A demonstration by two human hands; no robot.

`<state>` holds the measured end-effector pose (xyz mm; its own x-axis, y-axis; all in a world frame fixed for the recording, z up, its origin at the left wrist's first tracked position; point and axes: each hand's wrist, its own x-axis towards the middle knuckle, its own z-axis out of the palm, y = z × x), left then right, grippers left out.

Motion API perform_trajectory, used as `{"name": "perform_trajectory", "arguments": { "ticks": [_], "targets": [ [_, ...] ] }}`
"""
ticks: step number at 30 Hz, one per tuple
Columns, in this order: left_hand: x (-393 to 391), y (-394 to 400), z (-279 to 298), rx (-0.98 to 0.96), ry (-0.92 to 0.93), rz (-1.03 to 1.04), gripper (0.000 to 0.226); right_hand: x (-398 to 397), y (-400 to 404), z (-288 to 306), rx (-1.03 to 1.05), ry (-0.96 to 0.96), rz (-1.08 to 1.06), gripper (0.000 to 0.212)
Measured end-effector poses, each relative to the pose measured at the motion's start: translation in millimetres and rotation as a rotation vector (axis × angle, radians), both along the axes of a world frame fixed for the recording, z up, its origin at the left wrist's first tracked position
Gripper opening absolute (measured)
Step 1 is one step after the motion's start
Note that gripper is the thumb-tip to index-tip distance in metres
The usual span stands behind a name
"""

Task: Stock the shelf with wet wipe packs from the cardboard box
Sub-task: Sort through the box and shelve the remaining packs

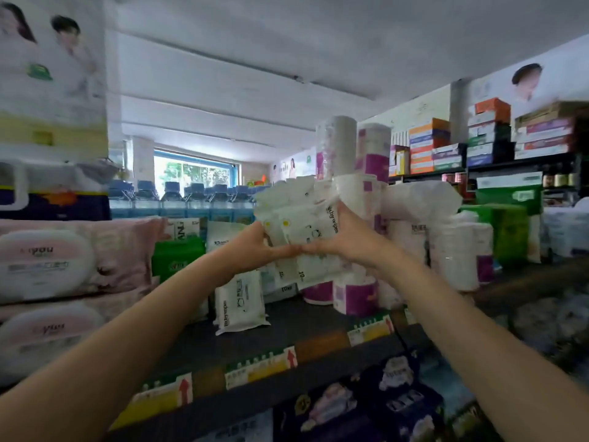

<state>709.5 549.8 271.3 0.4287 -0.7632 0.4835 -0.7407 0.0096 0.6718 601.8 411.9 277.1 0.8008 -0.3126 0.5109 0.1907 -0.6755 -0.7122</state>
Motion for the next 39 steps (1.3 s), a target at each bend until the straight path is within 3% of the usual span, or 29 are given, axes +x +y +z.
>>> {"name": "perform_trajectory", "arguments": {
  "ticks": [3,5,8,12,15,19,23,27,31,34,39],
  "targets": [
    [22.4,-22.9,-5.7,0.018,0.0,0.202,0.02,40.4,-24.0,-13.2,-0.013,0.0,0.022,0.048],
    [32.4,-33.7,-8.8,0.143,-0.081,0.324,0.012,59.4,-39.4,-26.1,-0.028,0.015,0.034,0.04],
    [43.1,-35.4,-13.5,0.382,-0.243,0.386,0.023,86.2,-52.2,-51.1,-0.112,0.156,-0.065,0.051],
    [52.5,-27.7,-16.1,0.293,-0.509,0.586,0.028,105.0,-39.1,-65.0,-0.35,0.306,-0.341,0.063],
    [59.5,-24.8,-18.6,0.42,-0.699,0.669,0.035,106.1,-29.4,-61.6,-0.699,0.242,-0.525,0.071],
    [66.1,-18.7,-32.0,0.479,-0.645,0.679,0.042,109.7,-30.9,-67.2,-0.625,0.341,-0.468,0.061],
    [60.3,-12.1,-34.7,0.419,-0.668,0.722,0.045,91.1,-24.7,-68.7,-0.789,0.309,-0.565,0.063],
    [35.6,-13.2,-27.9,0.234,-0.711,0.608,0.037,49.0,1.3,-48.6,-0.798,0.439,-0.462,0.05],
    [-14.6,-24.3,-32.7,0.264,-0.796,0.424,0.033,-13.6,27.5,-37.7,-0.668,0.447,-0.439,0.013],
    [-59.9,-26.2,-51.1,0.252,-0.8,0.229,0.029,-75.4,38.8,-51.0,-0.576,0.514,-0.582,0.019],
    [-162.3,-27.2,-117.2,0.267,-0.614,-0.278,0.024,-213.3,46.6,-124.2,-0.392,0.849,-0.818,0.033]
  ]
}}
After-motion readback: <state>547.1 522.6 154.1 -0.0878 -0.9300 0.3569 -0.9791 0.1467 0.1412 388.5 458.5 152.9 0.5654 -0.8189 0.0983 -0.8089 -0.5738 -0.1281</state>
